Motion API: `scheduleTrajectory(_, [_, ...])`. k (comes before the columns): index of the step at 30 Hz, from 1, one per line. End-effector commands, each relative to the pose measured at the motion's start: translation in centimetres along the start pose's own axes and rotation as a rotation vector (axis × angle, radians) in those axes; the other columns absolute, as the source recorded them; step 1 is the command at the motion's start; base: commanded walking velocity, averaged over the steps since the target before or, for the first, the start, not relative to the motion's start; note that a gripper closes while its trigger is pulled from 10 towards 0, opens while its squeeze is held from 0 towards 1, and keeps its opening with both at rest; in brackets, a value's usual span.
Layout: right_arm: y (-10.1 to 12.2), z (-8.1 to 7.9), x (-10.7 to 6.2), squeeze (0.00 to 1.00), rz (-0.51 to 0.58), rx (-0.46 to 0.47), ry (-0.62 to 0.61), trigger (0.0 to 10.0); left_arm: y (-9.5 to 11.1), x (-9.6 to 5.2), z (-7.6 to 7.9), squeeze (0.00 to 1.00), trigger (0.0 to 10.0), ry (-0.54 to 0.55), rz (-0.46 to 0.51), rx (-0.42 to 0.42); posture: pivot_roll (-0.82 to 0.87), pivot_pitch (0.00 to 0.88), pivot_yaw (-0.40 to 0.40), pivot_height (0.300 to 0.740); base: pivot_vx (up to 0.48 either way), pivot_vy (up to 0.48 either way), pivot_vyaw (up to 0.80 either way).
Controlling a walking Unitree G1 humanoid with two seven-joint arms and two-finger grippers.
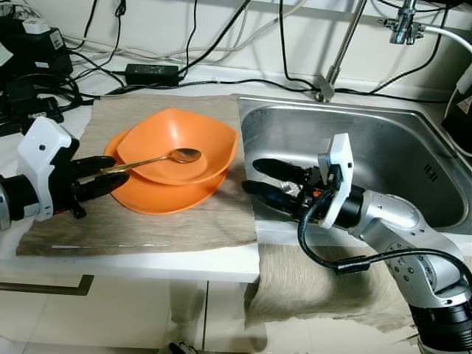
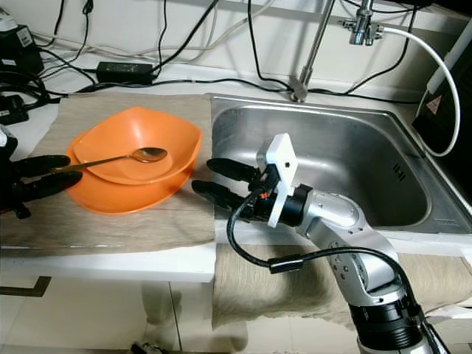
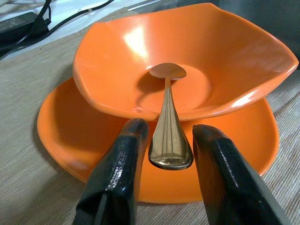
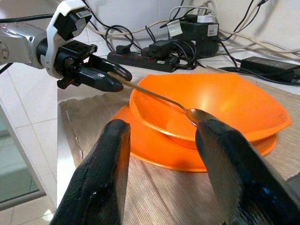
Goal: Kitchen organization
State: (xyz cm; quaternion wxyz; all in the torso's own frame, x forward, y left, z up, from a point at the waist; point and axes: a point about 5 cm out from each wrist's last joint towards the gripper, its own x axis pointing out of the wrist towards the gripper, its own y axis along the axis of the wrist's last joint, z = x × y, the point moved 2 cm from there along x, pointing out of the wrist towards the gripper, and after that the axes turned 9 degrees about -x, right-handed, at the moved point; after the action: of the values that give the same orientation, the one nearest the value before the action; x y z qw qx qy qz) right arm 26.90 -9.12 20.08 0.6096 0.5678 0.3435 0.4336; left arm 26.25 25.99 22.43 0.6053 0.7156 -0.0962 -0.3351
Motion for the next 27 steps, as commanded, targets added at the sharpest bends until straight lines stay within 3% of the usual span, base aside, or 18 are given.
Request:
scheduleTrajectory(1, [0.2, -0.1, -0.1, 0.0, -0.003, -0.011, 0.007, 10.0, 0.3, 0.3, 0.1, 0.0, 0.0, -0.014, 0.005, 0.002, 0.02, 0.0, -0.064, 0.74, 0.0, 0.0, 0.0])
scheduleTrajectory(16, [0.3, 0.0, -0.2, 0.0, -0.002, -0.014, -0.004, 10.0, 0.3, 0.4, -0.1, 0.0, 0.0, -0.009, 0.015, 0.001, 0.02, 0.0, -0.06, 0.74, 0.0, 0.0, 0.0])
scheduleTrajectory(21, [1.6, 1.7, 0.1, 0.0, 0.08, -0.009, -0.123, 10.0, 2.9, 0.1, -0.4, 0.0, 0.0, -0.011, 0.2, -0.016, 0.02, 0.0, -0.062, 0.74, 0.0, 0.0, 0.0])
scheduleTrajectory(24, [2.4, 3.7, 0.3, 0.0, 0.149, 0.047, -0.27, 10.0, 4.6, 0.2, 0.3, 0.0, 0.0, -0.054, 0.295, -0.021, 0.02, 0.0, -0.065, 0.74, 0.0, 0.0, 0.0])
scheduleTrajectory(27, [2.7, 4.3, 0.8, 0.0, 0.204, 0.142, -0.32, 10.0, 5.8, 0.8, 1.4, 0.0, 0.0, -0.094, 0.345, -0.009, 0.01, 0.0, -0.065, 0.74, 0.0, 0.0, 0.0])
